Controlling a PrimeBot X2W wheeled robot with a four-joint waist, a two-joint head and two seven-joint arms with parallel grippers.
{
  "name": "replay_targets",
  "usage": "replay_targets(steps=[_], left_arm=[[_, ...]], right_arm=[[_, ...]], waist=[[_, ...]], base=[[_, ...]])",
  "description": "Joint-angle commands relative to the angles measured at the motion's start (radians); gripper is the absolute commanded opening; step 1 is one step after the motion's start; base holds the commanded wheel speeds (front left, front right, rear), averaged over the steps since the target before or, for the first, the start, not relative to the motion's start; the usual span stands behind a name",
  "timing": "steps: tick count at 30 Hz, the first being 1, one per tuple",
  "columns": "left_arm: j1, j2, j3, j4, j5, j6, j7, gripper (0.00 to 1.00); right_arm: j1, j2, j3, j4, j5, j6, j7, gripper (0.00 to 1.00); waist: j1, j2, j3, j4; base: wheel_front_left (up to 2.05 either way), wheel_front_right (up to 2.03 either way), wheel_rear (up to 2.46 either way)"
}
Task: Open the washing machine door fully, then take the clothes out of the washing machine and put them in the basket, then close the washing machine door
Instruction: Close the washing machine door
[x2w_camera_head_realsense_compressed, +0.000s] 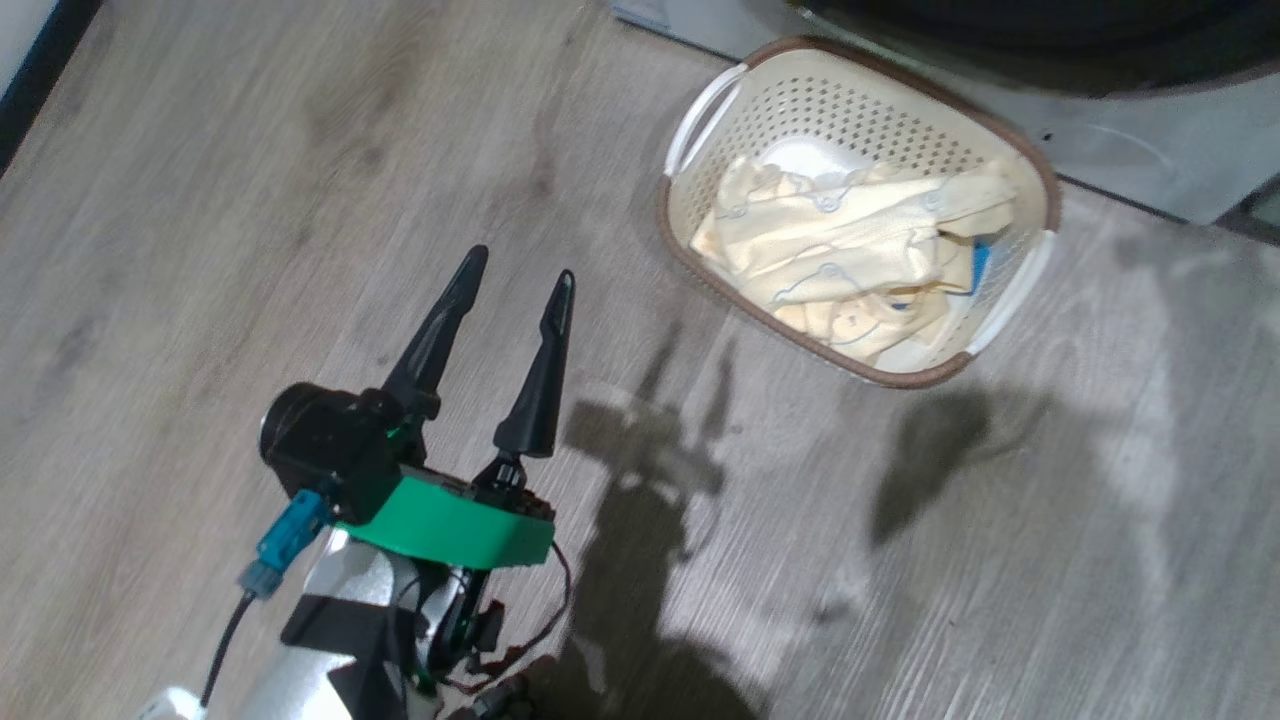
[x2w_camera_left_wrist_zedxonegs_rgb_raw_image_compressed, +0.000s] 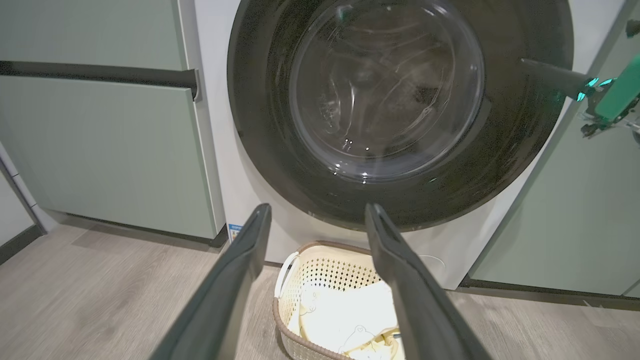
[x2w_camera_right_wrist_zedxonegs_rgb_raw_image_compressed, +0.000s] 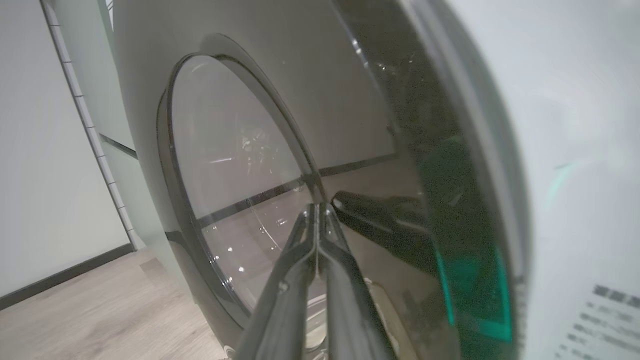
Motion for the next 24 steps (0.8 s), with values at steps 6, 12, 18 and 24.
replay_targets(steps=[6,12,18,24], left_arm=[[-0.038,0.009,0.006,-0.028,-0.023,0.02,-0.005,1.0],[-0.044,0.009,0.001,-0.026,-0.028,0.03,-0.005,1.0],[-0.039,0.009,0.007,-0.015,-0.019,0.027,-0.005,1.0],[-0.02,0.009,0.018,-0.002,-0.002,0.016,-0.005,1.0]], right_arm=[[-0.096,-0.01,-0.033,0.024,-0.021,0.001,-0.006,0.0],[-0.108,-0.003,-0.031,0.03,-0.029,0.001,-0.006,0.0],[-0.058,0.01,0.016,-0.01,-0.012,0.001,-0.006,0.0],[0.079,0.01,0.027,-0.101,0.029,0.001,-0.006,0.0]], waist=[[-0.0002,0.0,0.033,0.036],[-0.0002,0.0,0.035,0.041],[-0.0002,0.0,0.015,0.034],[-0.0002,0.0,-0.025,0.012]], base=[[0.0,0.0,0.0],[0.0,0.0,0.0],[0.0,0.0,0.0],[0.0,0.0,0.0]])
